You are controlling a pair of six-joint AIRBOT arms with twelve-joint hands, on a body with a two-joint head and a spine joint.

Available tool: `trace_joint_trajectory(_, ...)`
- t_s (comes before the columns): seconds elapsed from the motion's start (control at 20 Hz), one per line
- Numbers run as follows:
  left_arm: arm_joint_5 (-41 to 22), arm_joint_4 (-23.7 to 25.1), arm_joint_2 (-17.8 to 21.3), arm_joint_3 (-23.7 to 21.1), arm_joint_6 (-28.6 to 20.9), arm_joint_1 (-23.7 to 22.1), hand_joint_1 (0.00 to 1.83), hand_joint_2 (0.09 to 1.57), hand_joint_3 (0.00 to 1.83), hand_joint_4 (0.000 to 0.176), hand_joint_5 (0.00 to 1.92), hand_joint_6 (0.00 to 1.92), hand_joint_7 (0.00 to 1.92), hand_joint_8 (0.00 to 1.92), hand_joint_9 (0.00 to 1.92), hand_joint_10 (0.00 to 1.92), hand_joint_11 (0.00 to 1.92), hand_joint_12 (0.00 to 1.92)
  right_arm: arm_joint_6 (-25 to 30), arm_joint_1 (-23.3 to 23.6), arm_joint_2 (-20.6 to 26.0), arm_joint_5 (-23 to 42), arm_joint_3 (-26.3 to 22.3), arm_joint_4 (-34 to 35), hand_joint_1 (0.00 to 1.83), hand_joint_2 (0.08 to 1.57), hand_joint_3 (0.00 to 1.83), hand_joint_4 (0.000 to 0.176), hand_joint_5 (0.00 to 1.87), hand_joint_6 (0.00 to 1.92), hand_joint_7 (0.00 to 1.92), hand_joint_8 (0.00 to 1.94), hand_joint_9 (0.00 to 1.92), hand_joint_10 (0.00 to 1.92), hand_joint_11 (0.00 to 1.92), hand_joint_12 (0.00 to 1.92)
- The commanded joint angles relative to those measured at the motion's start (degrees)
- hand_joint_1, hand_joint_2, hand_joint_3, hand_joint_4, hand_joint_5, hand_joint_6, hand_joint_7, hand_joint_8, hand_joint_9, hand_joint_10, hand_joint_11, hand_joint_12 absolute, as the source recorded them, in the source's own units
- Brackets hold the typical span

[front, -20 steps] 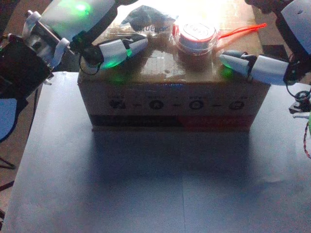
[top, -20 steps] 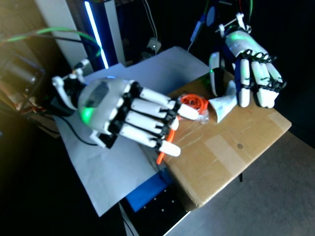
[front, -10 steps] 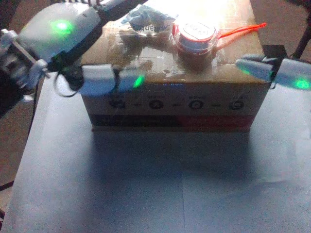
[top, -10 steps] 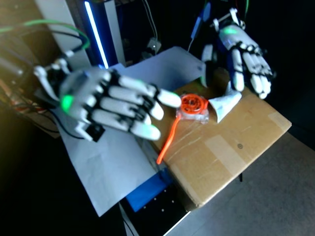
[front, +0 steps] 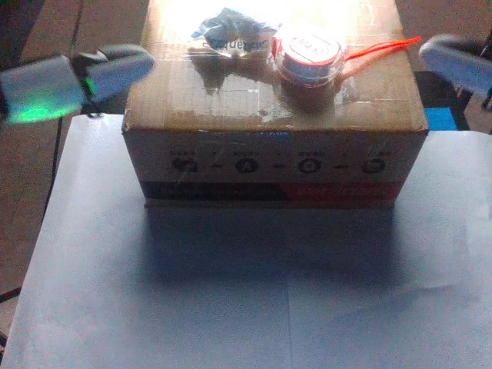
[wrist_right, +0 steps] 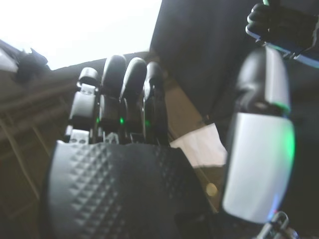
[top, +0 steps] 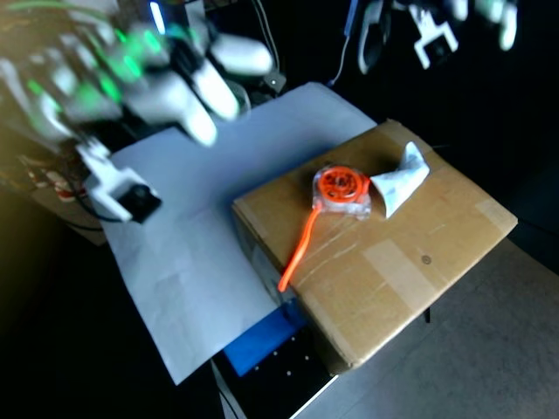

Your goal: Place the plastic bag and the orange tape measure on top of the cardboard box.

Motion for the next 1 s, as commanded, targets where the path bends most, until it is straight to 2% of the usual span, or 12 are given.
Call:
trace_joint_trajectory(0.0, 12.23, 1.21, 0.77, -0.41, 0.03, 0.2, 0.91, 0.95, 0.0, 0.047, 0.27, 0.0, 0.22, 0.0, 0.21, 0.02, 0.0, 1.13, 0.22, 0.27, 0.32, -7.52, -0.18, -2.15, 0.92, 0.84, 0.0, 0.059, 0.37, 0.02, 0.17, 0.92, 0.13, 1.19, 0.02, 1.62)
trace_joint_trajectory(0.25, 22.4, -0.43, 1.79, -0.92, 0.05, 2.8, 0.78, 1.08, 0.03, 0.023, 0.2, 0.0, 0.24, 0.0, 0.27, 0.03, 0.0, 1.32, 0.21, 0.29, 1.16, -7.52, -0.28, -2.18, 1.05, 0.93, 0.01, 0.054, 0.26, 0.0, 0.15, 0.67, 0.13, 0.87, 0.0, 1.28)
trace_joint_trajectory(0.45, 24.54, -1.75, 1.4, -0.57, 0.2, 3.37, 0.58, 1.01, 0.0, 0.073, 0.1, 0.0, 0.26, 0.01, 0.3, 0.04, 0.0, 1.2, 0.2, 0.43, 1.31, -7.52, 0.14, -2.18, 0.75, 1.14, 0.01, 0.03, 0.14, 0.02, 0.25, 0.06, 0.11, 0.57, 0.0, 1.06)
trace_joint_trajectory(0.5, 24.74, -1.84, 1.01, -0.36, 0.39, 3.39, 0.61, 1.08, 0.02, 0.033, 0.23, 0.05, 0.26, 0.01, 0.32, 0.04, 0.0, 1.23, 0.19, 0.62, 1.31, -7.52, 0.38, -2.18, 0.71, 1.16, 0.01, 0.035, 0.17, 0.04, 0.24, 0.03, 0.13, 0.47, 0.0, 0.94)
trace_joint_trajectory(0.55, 25.22, -1.9, 0.64, -0.05, 0.72, 3.45, 0.65, 1.41, 0.03, 0.068, 0.35, 1.64, 0.39, 0.03, 0.42, 0.07, 0.0, 1.46, 0.19, 0.92, 1.25, -7.52, 1.17, -2.17, 0.66, 1.21, 0.0, 0.0, 0.15, 0.49, 0.38, 0.03, 0.26, 0.33, 0.0, 0.96)
trace_joint_trajectory(0.6, 25.72, -2.08, 0.4, 0.21, 1.06, 3.57, 0.52, 1.49, 0.01, 0.154, 0.32, 1.86, 0.4, 0.02, 0.43, 0.16, 0.0, 1.49, 0.19, 1.06, 1.11, -7.52, 1.96, -2.17, 0.58, 1.24, 0.0, 0.0, 0.11, 0.63, 0.42, 0.03, 0.32, 0.3, 0.0, 0.98)
trace_joint_trajectory(0.65, 25.98, -2.42, 0.03, 0.44, 1.46, 3.6, 0.38, 1.36, 0.0, 0.123, 0.01, 0.35, 0.21, 0.01, 0.3, 0.21, 0.0, 0.93, 0.18, 1.34, 0.84, -7.52, 2.3, -2.14, 0.52, 1.22, 0.0, 0.0, 0.28, 0.97, 0.64, 0.09, 0.55, 0.3, 0.01, 1.26)
trace_joint_trajectory(0.7, 26.77, -2.66, -0.2, 0.66, 1.53, 3.57, 0.55, 1.26, 0.0, 0.097, 0.0, 0.01, 0.06, 0.0, 0.26, 0.21, 0.0, 1.19, 0.19, 1.58, 0.95, -7.52, 2.43, -1.85, 0.39, 1.24, 0.0, 0.0, 0.09, 1.04, 0.54, 0.1, 0.35, 0.48, 0.0, 1.14)
trace_joint_trajectory(0.8, 27.43, -2.96, 0.03, 0.64, 2.42, 3.53, 0.22, 1.29, 0.0, 0.09, 0.0, 0.0, 0.0, 0.0, 0.12, 0.14, 0.0, 1.25, 0.2, 1.6, 1.32, -7.53, 2.5, -1.77, 0.34, 1.21, 0.0, 0.027, 0.06, 0.7, 0.44, 0.06, 0.3, 0.68, 0.0, 1.14)
trace_joint_trajectory(0.85, 27.43, -3.02, 0.04, 0.65, 3.61, 3.44, 0.09, 1.51, 0.02, 0.082, 0.05, 0.02, 0.02, 0.0, 0.01, 0.05, 0.0, 1.17, 0.2, 1.62, 1.3, -7.53, 2.93, -1.76, 0.21, 1.36, 0.04, 0.136, 0.01, 0.19, 0.25, 0.01, 0.17, 0.63, 0.0, 0.8)
trace_joint_trajectory(0.9, 27.43, -3.01, 0.01, 0.54, 5.13, 3.25, 0.15, 1.42, 0.0, 0.157, 0.01, 0.0, 0.0, 0.0, 0.0, 0.01, 0.0, 0.59, 0.2, 1.65, 1.31, -7.53, 3.28, -1.7, 0.19, 1.31, 0.01, 0.168, 0.01, 0.09, 0.32, 0.03, 0.15, 0.5, 0.0, 0.38)
trace_joint_trajectory(0.95, 27.44, -2.54, 0.03, 0.24, 6.54, 2.82, 0.26, 1.3, 0.0, 0.172, 0.0, 0.0, 0.0, 0.0, 0.06, 0.02, 0.0, 0.63, 0.22, 1.78, 1.79, -7.54, 3.25, -1.76, 0.19, 1.21, 0.0, 0.174, 0.04, 0.07, 0.32, 0.01, 0.16, 0.34, 0.0, 0.25)
